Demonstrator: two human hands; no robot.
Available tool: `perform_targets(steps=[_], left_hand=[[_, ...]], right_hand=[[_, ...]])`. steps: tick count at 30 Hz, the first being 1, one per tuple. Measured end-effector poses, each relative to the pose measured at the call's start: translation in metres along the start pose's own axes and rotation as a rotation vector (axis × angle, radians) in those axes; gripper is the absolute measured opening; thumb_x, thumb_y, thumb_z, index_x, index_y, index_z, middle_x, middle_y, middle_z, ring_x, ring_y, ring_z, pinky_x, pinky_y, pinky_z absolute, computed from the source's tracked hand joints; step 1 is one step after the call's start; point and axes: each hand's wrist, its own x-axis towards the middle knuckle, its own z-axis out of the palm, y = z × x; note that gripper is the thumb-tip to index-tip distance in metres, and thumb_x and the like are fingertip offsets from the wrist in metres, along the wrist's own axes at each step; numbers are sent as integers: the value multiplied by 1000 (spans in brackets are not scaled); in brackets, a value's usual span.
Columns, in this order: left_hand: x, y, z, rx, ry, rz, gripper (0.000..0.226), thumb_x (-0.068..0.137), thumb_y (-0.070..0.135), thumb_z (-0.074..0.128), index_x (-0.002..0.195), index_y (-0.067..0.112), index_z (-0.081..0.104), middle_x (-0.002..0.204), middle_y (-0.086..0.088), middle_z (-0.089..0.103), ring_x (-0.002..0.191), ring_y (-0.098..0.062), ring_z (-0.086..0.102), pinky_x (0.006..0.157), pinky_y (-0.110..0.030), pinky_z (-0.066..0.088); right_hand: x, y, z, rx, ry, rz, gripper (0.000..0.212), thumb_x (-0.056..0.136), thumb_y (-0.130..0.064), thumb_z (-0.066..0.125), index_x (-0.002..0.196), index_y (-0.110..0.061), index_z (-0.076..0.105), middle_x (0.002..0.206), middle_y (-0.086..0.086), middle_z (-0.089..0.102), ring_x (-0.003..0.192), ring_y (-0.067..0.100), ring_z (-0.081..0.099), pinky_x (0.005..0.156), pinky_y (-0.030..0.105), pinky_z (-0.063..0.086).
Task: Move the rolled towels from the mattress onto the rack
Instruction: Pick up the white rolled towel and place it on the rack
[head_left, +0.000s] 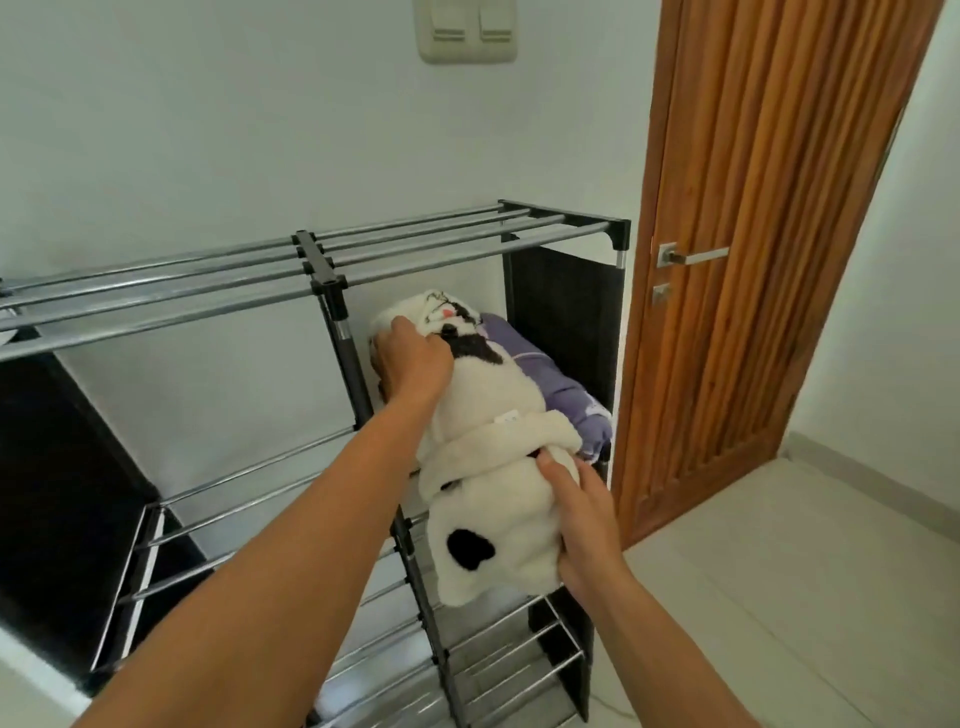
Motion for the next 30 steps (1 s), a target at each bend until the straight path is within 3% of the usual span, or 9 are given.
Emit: perform_targets(steps=[5, 10, 16, 19, 25, 28, 30], left_hand=[[31, 0, 9, -67, 62, -196, 44, 88, 5, 43, 132, 2, 46, 141, -17, 45, 127, -35, 46, 107, -46, 42], [53, -6, 19, -83, 87, -247, 41, 91, 5, 43, 132, 3, 46, 142, -17, 45, 128, -35, 46, 109, -41, 40], [56, -40, 40, 53, -91, -360, 43, 93, 10, 45, 135, 1, 47, 139, -21, 50, 126, -38, 49, 108, -42, 41], [51, -46, 48, 113, -151, -379, 47, 92, 19, 47, 138, 13, 48, 147, -19, 40, 132, -39, 43, 113, -46, 36], [37, -38, 43, 236, -213, -275, 52, 91, 24, 48, 143, 18, 42, 152, -17, 28, 135, -39, 36, 112, -50, 34], [12, -32, 39, 299, -242, -88, 55, 91, 25, 51, 143, 16, 38, 155, -13, 24, 138, -36, 31, 112, -49, 30], [-10, -33, 36, 286, -236, 100, 51, 91, 25, 54, 139, 14, 43, 150, -12, 32, 135, -33, 36, 110, -47, 33]], right_hand=[[32, -4, 7, -39, -112, -21, 49, 81, -27, 71, 127, -25, 55, 119, 2, 66, 105, 24, 64, 86, 45, 56], [52, 5, 17, -67, -178, -66, 57, 79, -20, 74, 131, -26, 51, 123, -1, 63, 109, 21, 62, 92, 48, 54], [58, 32, 18, -273, -241, -62, 58, 78, -21, 75, 126, -34, 45, 123, -7, 58, 110, 13, 58, 95, 40, 51], [62, 36, 24, -339, -314, -67, 58, 79, -18, 73, 128, -33, 46, 121, -11, 58, 110, 9, 58, 94, 32, 50], [71, 26, 18, -382, -355, -34, 57, 78, -14, 74, 127, -27, 49, 120, -5, 62, 106, 11, 61, 92, 32, 51], [66, 21, 11, -406, -312, -1, 57, 79, -18, 74, 129, -24, 47, 122, 0, 60, 109, 17, 59, 94, 37, 51], [58, 17, 2, -398, -263, 27, 54, 82, -19, 71, 130, -21, 46, 120, 3, 59, 107, 20, 60, 90, 36, 53]])
